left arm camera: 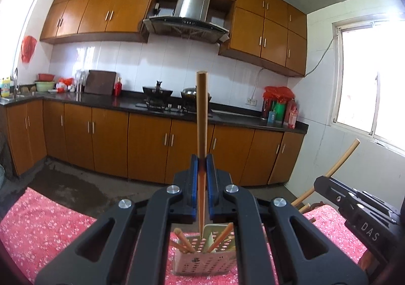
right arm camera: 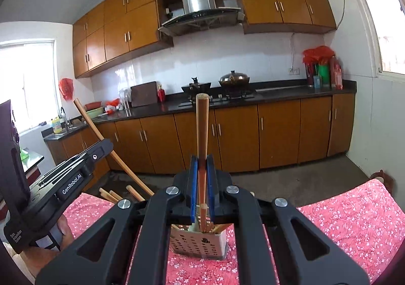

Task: Organize utensils

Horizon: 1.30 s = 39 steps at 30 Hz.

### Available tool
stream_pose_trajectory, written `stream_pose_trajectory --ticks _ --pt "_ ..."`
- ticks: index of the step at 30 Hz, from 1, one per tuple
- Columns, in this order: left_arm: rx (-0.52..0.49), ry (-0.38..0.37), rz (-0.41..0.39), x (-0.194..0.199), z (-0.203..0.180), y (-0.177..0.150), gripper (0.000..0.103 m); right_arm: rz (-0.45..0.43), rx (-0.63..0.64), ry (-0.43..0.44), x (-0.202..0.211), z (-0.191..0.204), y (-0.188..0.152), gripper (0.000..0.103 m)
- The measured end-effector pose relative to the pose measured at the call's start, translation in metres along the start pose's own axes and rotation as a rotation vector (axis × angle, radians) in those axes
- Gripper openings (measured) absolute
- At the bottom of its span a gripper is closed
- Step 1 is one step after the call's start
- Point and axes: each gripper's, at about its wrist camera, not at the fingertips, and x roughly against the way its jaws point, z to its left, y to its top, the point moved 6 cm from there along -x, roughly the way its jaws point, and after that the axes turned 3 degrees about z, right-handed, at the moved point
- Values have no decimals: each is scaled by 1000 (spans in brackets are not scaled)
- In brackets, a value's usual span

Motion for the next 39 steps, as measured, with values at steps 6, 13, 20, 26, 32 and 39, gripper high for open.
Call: stream_pose_trajectory --ticks 6,13,20,26,32,39 --pt "7 -12 22 -1 3 -10 10 28 -4 -5 -3 2 -7 8" --pt "15 -12 15 8 4 -6 18 5 -8 -6 7 3 0 10" --pt "29 -6 -3 45 16 -3 37 -68 17 -30 47 5 3 44" --pt "-42 41 7 107 24 -32 82 -75 51 -101 80 6 -26 87" --pt "-144 102 -1 166 24 -85 99 -99 95 -217 111 14 -67 101" --pt "-144 128 114 190 32 -145 99 -59 121 -236 132 28 -118 101"
